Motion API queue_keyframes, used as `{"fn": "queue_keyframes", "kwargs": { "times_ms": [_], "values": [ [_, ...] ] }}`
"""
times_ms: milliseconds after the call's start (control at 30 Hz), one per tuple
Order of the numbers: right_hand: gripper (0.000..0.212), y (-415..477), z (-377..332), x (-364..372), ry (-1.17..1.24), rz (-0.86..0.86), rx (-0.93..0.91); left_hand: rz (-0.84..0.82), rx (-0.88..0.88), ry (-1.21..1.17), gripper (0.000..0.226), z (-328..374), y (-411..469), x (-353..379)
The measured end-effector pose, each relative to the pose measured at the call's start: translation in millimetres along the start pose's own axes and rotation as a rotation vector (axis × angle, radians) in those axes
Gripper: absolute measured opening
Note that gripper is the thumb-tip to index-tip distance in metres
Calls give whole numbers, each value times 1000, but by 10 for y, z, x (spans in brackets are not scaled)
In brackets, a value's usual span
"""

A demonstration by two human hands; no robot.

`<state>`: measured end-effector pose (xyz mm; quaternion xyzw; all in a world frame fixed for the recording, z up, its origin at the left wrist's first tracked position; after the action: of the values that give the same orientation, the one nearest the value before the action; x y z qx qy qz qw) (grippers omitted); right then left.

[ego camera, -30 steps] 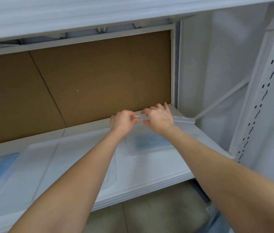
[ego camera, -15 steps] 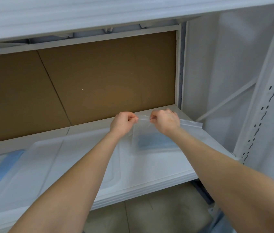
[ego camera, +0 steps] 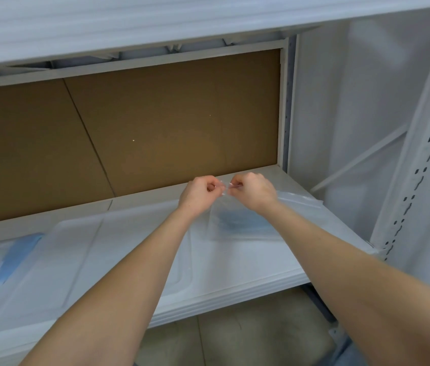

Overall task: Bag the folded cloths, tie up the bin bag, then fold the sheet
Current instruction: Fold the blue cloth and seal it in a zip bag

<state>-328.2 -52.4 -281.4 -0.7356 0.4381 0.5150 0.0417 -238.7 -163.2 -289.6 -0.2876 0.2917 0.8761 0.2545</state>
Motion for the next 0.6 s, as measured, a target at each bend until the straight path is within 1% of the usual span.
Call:
{"fn": "queue_keyframes", "kwargs": {
  "times_ms": [167, 333, 600],
  "values": [
    [22, -28, 21, 43, 25, -13, 25, 14, 12, 45, 3, 4, -11, 11],
    [22, -46, 15, 28, -14, 8, 11, 42, 5, 145, 7, 34, -49, 18],
    [22, -77, 254, -101, -88, 18, 45, 112, -46, 163, 9, -33, -14, -84]
  ]
}}
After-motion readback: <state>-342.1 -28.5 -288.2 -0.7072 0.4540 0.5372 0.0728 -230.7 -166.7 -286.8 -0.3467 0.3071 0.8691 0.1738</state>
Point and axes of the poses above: each hand's wrist, its own y-axis towards the middle knuckle, its own x-axis out of the palm, z = x × y, the point moved 7 cm from there along y, towards the middle knuckle, and after that the axes turned 11 degrees about z, right-handed, at the moved point
